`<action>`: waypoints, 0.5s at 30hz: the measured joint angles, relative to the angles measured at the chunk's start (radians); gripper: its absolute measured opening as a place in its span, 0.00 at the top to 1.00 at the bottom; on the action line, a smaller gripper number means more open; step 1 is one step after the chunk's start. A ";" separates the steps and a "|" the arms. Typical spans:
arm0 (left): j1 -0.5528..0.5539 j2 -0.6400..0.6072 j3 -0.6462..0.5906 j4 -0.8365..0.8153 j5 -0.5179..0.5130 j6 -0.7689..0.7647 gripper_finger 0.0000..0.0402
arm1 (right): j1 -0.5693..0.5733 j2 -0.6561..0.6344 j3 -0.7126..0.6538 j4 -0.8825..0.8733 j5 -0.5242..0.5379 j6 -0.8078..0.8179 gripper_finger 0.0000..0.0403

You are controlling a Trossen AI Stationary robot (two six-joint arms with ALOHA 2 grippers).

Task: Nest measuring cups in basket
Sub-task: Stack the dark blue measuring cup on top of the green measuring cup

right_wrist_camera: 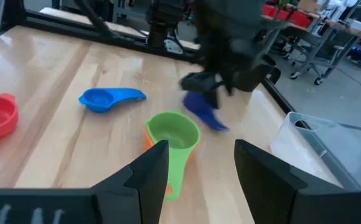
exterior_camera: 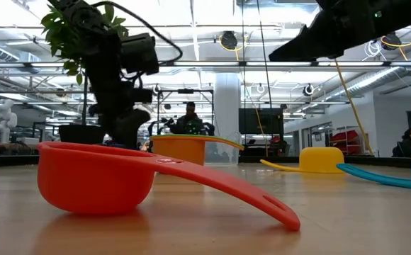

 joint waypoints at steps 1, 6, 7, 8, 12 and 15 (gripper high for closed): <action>-0.009 0.001 -0.002 -0.006 0.011 -0.002 0.34 | -0.004 0.000 0.000 0.009 0.000 -0.001 0.56; -0.067 0.000 -0.006 0.000 0.043 -0.013 0.34 | -0.013 0.000 0.000 0.045 -0.002 -0.051 0.56; -0.080 0.000 -0.006 0.001 0.044 -0.014 0.34 | -0.016 0.000 0.000 0.053 -0.003 -0.060 0.56; -0.094 0.000 -0.006 0.007 0.044 -0.014 0.34 | -0.021 0.000 0.000 0.064 -0.004 -0.071 0.56; -0.133 0.000 0.000 0.001 0.040 -0.022 0.34 | -0.040 0.000 0.000 0.099 -0.003 -0.107 0.56; -0.163 0.000 0.025 -0.016 0.034 -0.033 0.34 | -0.048 0.000 0.000 0.109 -0.004 -0.144 0.56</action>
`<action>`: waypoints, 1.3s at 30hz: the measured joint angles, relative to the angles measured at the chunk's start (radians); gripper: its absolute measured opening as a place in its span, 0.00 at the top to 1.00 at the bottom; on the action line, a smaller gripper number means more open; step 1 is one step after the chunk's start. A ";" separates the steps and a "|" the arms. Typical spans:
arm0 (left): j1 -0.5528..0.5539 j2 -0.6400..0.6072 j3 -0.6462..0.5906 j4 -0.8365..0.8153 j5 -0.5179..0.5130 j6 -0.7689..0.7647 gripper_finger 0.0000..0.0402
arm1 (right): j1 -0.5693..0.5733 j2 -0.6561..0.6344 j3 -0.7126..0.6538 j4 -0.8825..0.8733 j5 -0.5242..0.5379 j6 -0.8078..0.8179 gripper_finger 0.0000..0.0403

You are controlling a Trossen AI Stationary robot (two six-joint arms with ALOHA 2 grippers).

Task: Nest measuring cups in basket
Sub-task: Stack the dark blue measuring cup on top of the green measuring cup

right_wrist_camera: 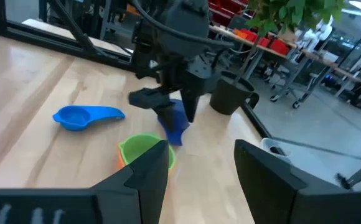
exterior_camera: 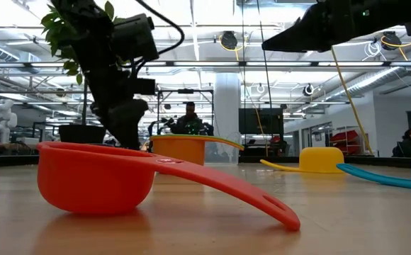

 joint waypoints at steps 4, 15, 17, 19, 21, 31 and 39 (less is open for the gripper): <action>-0.042 0.000 0.037 -0.051 -0.011 -0.045 0.34 | -0.004 0.000 0.000 0.000 -0.001 -0.038 0.56; -0.079 -0.001 0.082 -0.363 -0.103 -0.258 0.34 | -0.004 0.000 0.013 0.023 -0.002 -0.059 0.56; -0.077 -0.001 0.082 -0.422 -0.108 -0.288 0.34 | -0.004 0.000 0.017 0.027 -0.002 -0.059 0.56; -0.077 -0.001 0.078 -0.455 -0.111 -0.317 0.34 | -0.004 0.000 0.017 0.025 -0.002 -0.059 0.56; -0.077 -0.002 0.071 -0.475 -0.112 -0.341 0.34 | -0.003 0.000 0.017 0.022 -0.001 -0.058 0.56; -0.054 -0.002 0.044 -0.480 0.001 -0.412 0.34 | -0.002 0.000 0.017 -0.012 -0.001 -0.009 0.56; -0.010 -0.002 0.052 -0.303 -0.012 -0.264 0.34 | -0.002 0.000 0.017 -0.025 -0.001 -0.009 0.56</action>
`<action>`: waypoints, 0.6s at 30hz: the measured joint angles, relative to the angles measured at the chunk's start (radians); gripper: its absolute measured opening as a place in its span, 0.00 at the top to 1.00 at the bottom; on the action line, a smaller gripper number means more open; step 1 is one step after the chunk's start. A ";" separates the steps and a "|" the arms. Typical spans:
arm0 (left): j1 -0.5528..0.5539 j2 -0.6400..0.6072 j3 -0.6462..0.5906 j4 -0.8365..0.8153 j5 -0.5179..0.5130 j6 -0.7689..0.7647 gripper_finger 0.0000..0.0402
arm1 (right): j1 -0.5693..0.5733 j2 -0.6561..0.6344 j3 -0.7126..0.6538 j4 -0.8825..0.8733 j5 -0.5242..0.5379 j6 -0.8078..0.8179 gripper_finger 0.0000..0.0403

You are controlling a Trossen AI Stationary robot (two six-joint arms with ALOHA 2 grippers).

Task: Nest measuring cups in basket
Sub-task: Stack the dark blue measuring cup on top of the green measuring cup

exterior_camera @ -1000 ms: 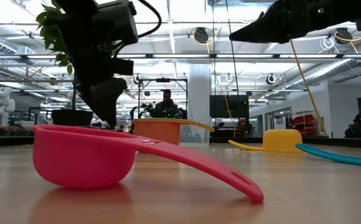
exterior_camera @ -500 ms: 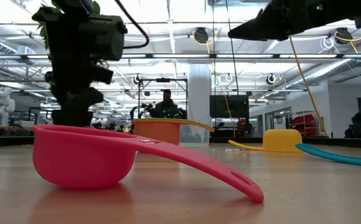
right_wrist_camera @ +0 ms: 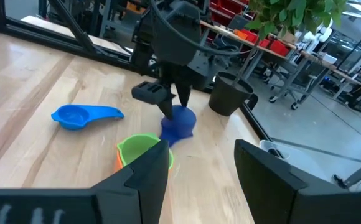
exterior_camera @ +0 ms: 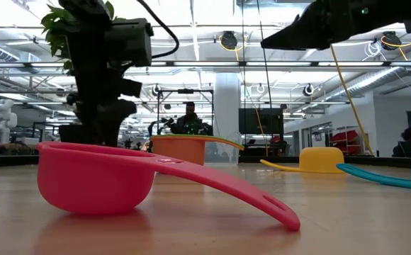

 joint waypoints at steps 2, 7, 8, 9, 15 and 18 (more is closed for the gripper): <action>-0.004 -0.001 0.017 -0.067 0.015 -0.011 0.34 | 0.000 0.000 0.000 -0.011 0.000 0.000 0.56; -0.032 -0.051 0.039 -0.212 -0.025 -0.113 0.34 | 0.000 0.000 0.000 -0.027 0.000 0.000 0.56; -0.038 -0.066 0.039 -0.228 -0.038 -0.132 0.34 | 0.000 0.000 0.000 -0.031 0.000 0.000 0.56; -0.042 -0.078 0.039 -0.236 -0.042 -0.149 0.34 | 0.000 0.000 0.000 -0.033 0.000 0.004 0.56; -0.074 -0.094 0.024 -0.219 -0.016 -0.176 0.34 | 0.001 0.000 0.000 -0.040 0.000 0.052 0.56; -0.087 -0.093 -0.017 -0.133 0.078 -0.134 0.34 | 0.002 0.000 0.000 -0.040 0.000 0.052 0.56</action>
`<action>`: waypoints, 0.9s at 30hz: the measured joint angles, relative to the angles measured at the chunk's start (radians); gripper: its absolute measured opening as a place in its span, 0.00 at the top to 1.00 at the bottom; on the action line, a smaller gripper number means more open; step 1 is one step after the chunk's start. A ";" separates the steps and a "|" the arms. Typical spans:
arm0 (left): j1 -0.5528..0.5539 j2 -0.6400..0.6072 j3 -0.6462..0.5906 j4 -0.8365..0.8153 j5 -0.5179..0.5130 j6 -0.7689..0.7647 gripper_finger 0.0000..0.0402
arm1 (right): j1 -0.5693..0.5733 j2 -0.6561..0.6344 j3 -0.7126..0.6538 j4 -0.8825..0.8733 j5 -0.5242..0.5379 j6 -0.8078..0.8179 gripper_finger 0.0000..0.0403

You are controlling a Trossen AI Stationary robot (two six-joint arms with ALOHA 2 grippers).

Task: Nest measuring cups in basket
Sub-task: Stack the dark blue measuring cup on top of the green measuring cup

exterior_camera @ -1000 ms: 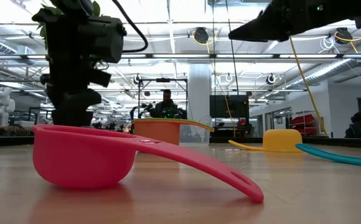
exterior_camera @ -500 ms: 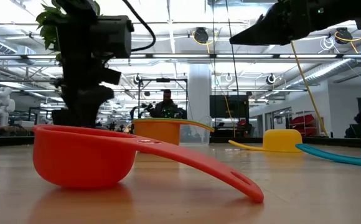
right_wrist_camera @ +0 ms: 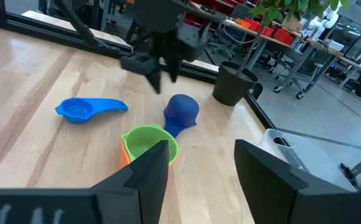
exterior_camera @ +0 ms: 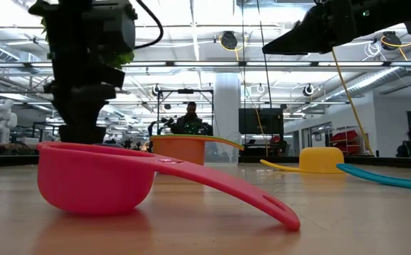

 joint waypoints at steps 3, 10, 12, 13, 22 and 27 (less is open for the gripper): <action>0.000 0.001 -0.037 0.057 0.030 0.042 0.34 | 0.000 0.000 0.000 0.000 0.000 -0.001 0.56; 0.080 0.001 -0.127 0.203 0.041 0.062 0.34 | 0.000 0.000 0.000 0.000 0.000 0.000 0.56; 0.109 0.001 -0.152 0.279 0.056 0.081 0.34 | 0.000 0.000 0.000 0.001 0.000 0.000 0.56; 0.122 0.001 -0.163 0.313 0.063 0.092 0.34 | 0.000 0.000 0.000 0.000 0.000 0.000 0.56; 0.197 0.001 -0.179 0.634 0.067 0.186 0.34 | -0.002 0.000 0.000 0.001 0.000 -0.002 0.56; 0.182 0.001 -0.179 0.768 0.145 0.282 0.34 | -0.002 0.000 0.000 0.001 0.000 0.000 0.56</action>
